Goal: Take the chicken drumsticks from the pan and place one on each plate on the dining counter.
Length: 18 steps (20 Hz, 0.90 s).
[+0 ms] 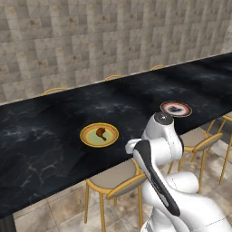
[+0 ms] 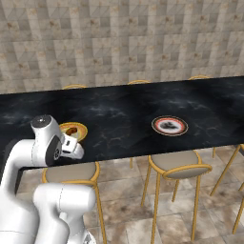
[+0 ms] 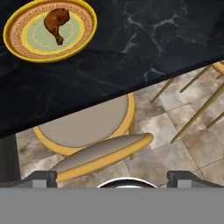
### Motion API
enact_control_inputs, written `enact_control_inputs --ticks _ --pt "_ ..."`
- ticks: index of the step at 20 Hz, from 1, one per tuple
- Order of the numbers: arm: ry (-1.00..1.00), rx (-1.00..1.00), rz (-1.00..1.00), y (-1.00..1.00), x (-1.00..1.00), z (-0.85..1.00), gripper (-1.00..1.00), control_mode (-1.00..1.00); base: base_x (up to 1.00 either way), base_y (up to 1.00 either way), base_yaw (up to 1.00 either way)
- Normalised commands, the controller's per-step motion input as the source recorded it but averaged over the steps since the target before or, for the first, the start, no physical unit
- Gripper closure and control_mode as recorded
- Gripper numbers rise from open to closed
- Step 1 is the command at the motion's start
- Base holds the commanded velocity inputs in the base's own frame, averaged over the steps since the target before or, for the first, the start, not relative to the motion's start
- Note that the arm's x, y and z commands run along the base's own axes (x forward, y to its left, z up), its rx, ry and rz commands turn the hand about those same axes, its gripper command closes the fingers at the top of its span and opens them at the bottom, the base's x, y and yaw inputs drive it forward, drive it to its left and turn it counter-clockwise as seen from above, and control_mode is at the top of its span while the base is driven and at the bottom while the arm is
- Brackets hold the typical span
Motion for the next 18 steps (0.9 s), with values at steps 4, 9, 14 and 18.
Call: enact_control_inputs --ticks 4,9,14,18 --pt "0.0 0.0 0.0 0.0 0.0 0.0 -1.0 1.0 -0.68 -0.04 0.0" --pt "0.0 0.0 0.0 0.0 0.0 0.0 -1.0 1.0 -0.88 -0.01 0.0" --pt "0.0 0.0 0.0 0.0 0.0 0.0 -1.0 1.0 -0.59 0.51 0.17" --pt "0.0 0.0 0.0 0.0 0.0 0.0 -1.0 1.0 -0.12 1.0 0.03"
